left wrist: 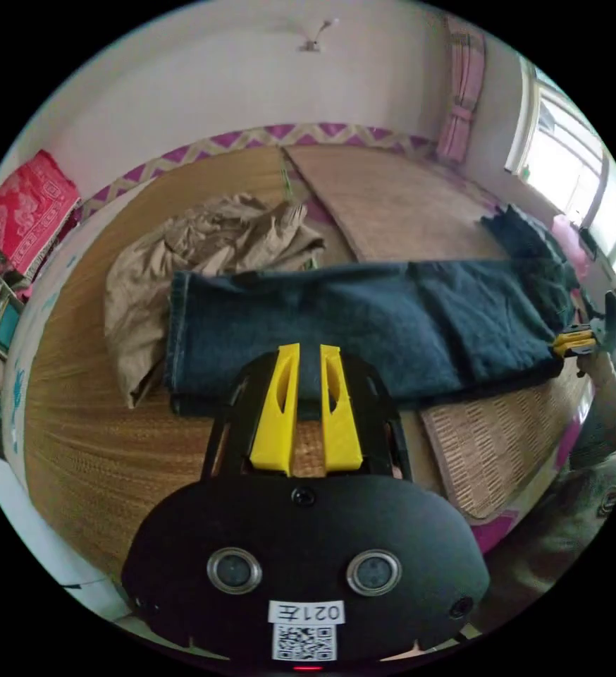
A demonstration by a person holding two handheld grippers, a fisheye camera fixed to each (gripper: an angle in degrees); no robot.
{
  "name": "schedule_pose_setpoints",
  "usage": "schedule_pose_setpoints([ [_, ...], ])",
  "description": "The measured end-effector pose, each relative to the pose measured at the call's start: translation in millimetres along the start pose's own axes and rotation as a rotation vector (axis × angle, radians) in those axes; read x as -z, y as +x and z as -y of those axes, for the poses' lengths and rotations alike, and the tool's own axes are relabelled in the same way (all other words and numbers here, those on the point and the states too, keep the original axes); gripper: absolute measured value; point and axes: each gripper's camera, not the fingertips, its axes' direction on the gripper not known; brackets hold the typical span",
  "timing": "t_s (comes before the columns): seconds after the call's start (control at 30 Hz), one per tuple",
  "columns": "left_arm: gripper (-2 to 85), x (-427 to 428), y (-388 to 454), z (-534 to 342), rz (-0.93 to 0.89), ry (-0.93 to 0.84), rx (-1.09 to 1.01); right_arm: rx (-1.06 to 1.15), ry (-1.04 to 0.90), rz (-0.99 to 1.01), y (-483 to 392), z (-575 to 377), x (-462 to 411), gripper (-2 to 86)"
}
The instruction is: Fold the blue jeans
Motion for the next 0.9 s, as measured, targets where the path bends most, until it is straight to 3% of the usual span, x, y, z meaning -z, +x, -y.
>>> schedule_pose_setpoints([
  [0.07, 3.2, 1.9, -7.8, -10.8, -0.042, 0.075, 0.018, 0.035, 0.012, -0.100, -29.6, -8.7, -11.3, 0.0],
  [0.27, 0.3, 6.7, -15.6, -17.1, -0.036, 0.073, 0.047, 0.177, -0.026, -0.365, -110.0, -32.0, -68.8, -0.7],
  [0.37, -0.2, 23.2, -36.2, -34.4, 0.022, 0.141, 0.218, 0.198, -0.018, -0.422, -125.6, -37.9, -88.5, -0.7],
  [0.47, 2.0, 37.4, -68.0, -62.6, -0.119, 0.233, 0.421, 0.168, -0.001, -0.385, -124.4, -41.5, -98.4, -0.6],
  [0.67, 11.7, 6.7, -95.9, -92.7, -0.428, 0.192, 0.718, 0.132, 0.004, -0.336, -120.0, -44.1, -112.7, -0.6],
  [0.9, 9.9, -5.0, -97.7, -88.3, -0.356, 0.222, 0.832, 0.065, 0.017, -0.278, -105.4, -46.4, -117.1, -0.6],
])
